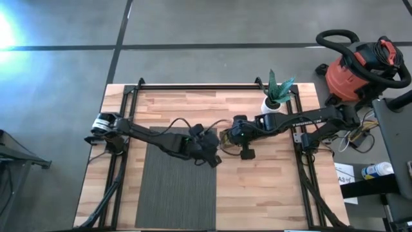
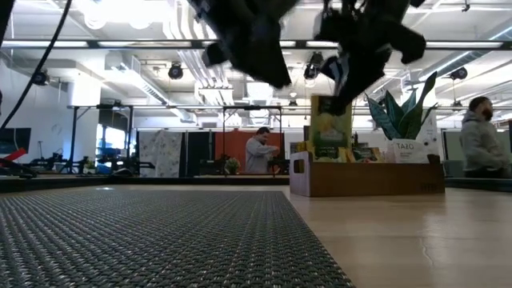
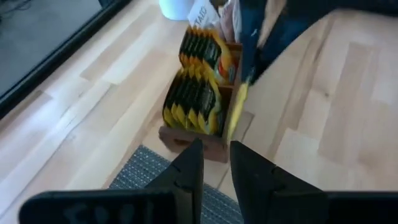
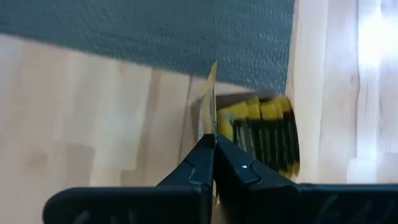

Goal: Pick & Place Tea
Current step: Put the yellow tea bag into the middle section of the wooden organizer

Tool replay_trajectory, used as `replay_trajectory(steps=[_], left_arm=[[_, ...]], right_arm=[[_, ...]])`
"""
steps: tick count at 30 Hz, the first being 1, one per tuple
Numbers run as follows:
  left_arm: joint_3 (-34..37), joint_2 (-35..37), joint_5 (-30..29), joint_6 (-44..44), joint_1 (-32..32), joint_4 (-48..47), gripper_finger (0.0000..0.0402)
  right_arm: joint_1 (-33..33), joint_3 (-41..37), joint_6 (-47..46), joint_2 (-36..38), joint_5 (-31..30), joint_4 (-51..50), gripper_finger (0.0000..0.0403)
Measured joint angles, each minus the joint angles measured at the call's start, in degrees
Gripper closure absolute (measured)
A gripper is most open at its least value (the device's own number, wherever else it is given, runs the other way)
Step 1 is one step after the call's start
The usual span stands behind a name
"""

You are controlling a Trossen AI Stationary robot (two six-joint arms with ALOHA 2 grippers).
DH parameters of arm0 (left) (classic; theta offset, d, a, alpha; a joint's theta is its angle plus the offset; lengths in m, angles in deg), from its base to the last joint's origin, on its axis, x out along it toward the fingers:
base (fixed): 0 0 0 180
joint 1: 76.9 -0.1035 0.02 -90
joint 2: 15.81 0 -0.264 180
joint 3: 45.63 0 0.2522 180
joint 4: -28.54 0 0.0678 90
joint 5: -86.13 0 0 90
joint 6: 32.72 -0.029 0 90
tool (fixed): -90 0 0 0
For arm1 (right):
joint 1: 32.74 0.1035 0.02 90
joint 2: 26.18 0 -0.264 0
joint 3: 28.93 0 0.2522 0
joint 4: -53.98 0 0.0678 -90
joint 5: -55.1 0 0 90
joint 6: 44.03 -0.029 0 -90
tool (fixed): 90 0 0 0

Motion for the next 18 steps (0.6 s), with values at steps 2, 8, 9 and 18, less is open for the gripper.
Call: replay_trajectory(steps=[2,8,9,18], left_arm=[[0.1,1.1,-0.8,1.2,0.5,-0.3,0.0329],[0.0,3.0,-3.7,2.0,1.6,-1.2,0.0329],[0.1,3.1,-4.5,2.0,1.6,-1.4,0.0329],[0.0,5.3,-8.5,4.1,3.5,-2.7,0.0329]], right_arm=[[-0.2,-1.2,0.9,0.0,-0.3,-0.2,0.0394],[-2.1,-2.8,2.1,-2.2,-1.0,-0.4,0.0394],[-2.4,-3.0,2.2,-2.6,-0.3,0.6,0.0394],[-4.1,-3.4,4.1,-2.7,1.8,4.4,0.0394]])
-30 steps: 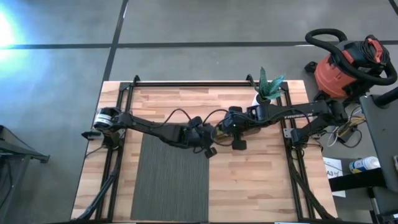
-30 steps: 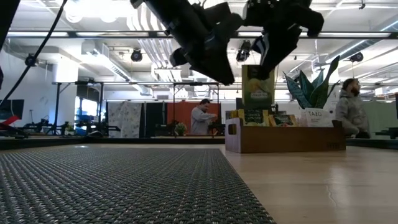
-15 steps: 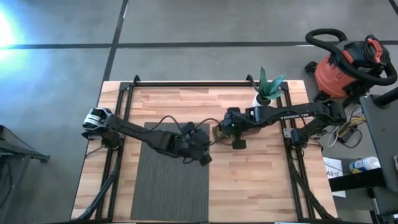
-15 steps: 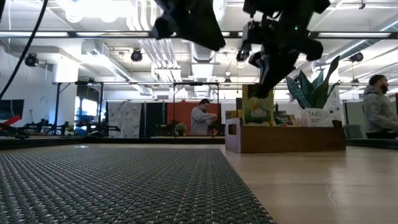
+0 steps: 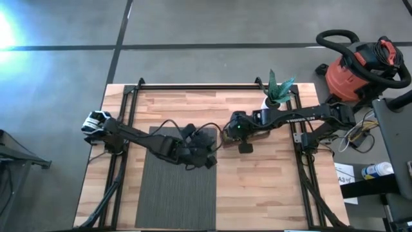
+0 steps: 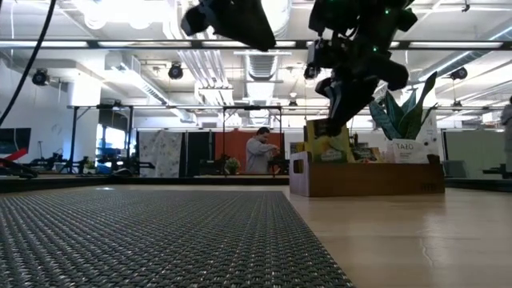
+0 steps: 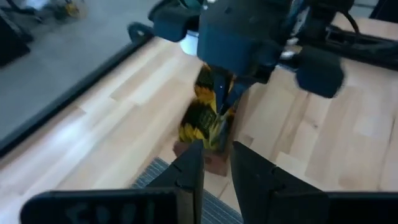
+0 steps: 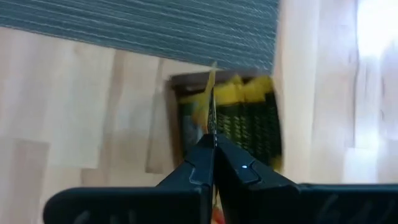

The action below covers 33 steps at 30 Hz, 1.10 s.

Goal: Pick & Place Tea
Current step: Put the yellow tea bag into the middle section of the wooden organizer

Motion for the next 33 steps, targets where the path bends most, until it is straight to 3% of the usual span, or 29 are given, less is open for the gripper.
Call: replay_trajectory(steps=[21,33], left_arm=[[0.0,8.3,-10.6,0.5,5.3,-3.1,0.0329],[0.0,12.9,-13.0,-0.3,5.9,-6.1,0.0329]], right_arm=[[-2.5,-6.1,0.4,-0.2,3.8,6.6,0.0392],[-2.4,-4.6,-1.9,-2.0,3.7,6.5,0.0294]])
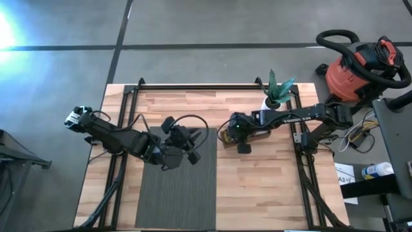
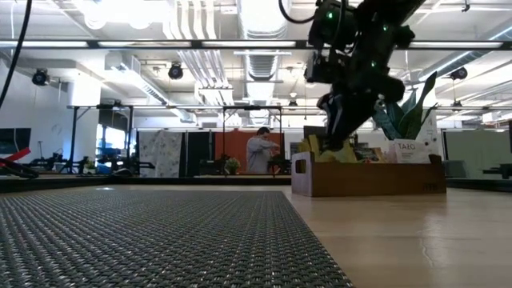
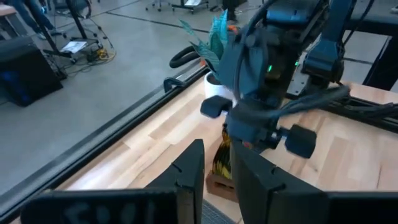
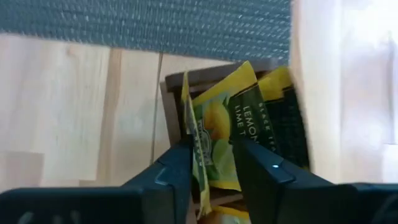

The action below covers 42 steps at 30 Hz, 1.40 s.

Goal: Pick & Place Tea
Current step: Put the yellow tea bag into the middle section of the wooden organizer, then return to Home Position

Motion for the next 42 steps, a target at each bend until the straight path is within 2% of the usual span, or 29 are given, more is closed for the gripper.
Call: replay_trajectory(steps=[6,12,16,19,24,26,31,33,35,39,42], left_arm=[[0.0,0.5,-0.3,0.0,0.1,-1.7,0.0329],[0.0,0.9,-1.6,-1.1,0.1,-1.9,0.0329],[0.0,1.9,-1.3,-1.2,0.1,-1.9,0.0329],[0.0,2.7,1.4,-3.3,-0.2,-2.6,0.0329],[0.0,3.9,-5.5,-5.8,-0.2,-4.9,0.0329],[0.0,4.2,-4.6,-2.0,-0.1,-4.4,0.0329],[0.5,3.5,11.1,-1.6,-2.3,-0.9,0.0329],[3.4,3.5,17.4,-3.4,-4.3,5.6,0.0329],[7.8,3.5,24.6,-7.0,-6.4,16.9,0.0329],[16.8,4.3,36.4,-10.1,-10.4,36.0,0.0329],[22.2,6.6,41.0,-10.1,-13.1,42.9,0.0329]], right_arm=[[0.0,3.5,-0.9,3.0,0.0,-6.1,0.0262],[0.0,5.7,-2.1,7.4,0.0,-11.6,0.0249],[0.0,7.1,-11.2,11.9,0.0,-14.8,0.0248],[0.0,8.5,-19.8,15.6,0.0,-16.6,0.0248],[0.0,12.3,-31.2,21.9,0.2,-20.4,0.0248],[0.4,13.0,-34.1,24.7,0.9,-20.4,0.0248],[5.8,12.2,-33.7,32.9,3.3,-17.7,0.0248],[9.6,9.5,-34.4,36.2,3.2,-14.5,0.0251],[14.2,5.5,-36.2,39.5,2.6,-8.9,0.0254],[22.7,-4.9,-40.5,45.3,-3.9,2.9,0.026],[27.1,-12.7,-43.8,50.1,-10.4,10.2,0.0265]])
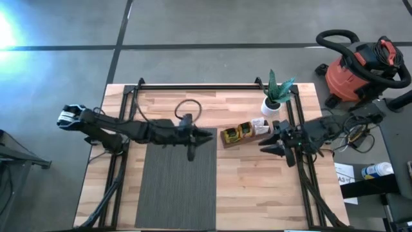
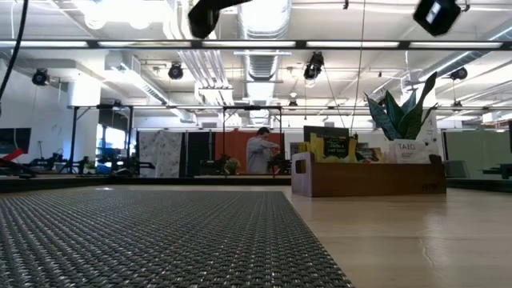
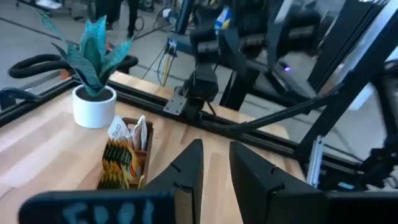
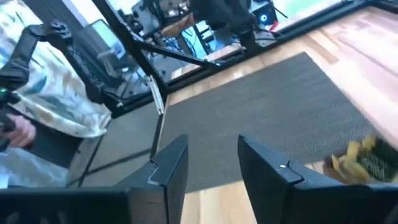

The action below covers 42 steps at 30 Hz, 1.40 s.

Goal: Pick & Place Tea
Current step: Return to Home Position

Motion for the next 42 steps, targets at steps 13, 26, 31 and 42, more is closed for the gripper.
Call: replay_trajectory(steps=[13,26,31,42], left_arm=[[24.9,25.0,7.8,2.0,-8.2,11.3,0.0329],[54.1,46.9,7.7,11.7,-9.1,23.0,0.0329],[56.0,52.9,7.8,15.0,-9.1,13.2,0.0329],[56.6,57.5,7.8,11.8,-9.2,8.7,0.0329]], right_arm=[[4.0,-26.6,3.2,23.6,-5.8,27.1,0.026],[4.0,-41.9,2.8,37.9,-7.7,26.4,0.0271],[4.0,-41.9,-5.1,37.6,-9.0,22.6,0.0273],[4.0,-41.9,8.0,37.4,-7.5,25.5,0.0265]])
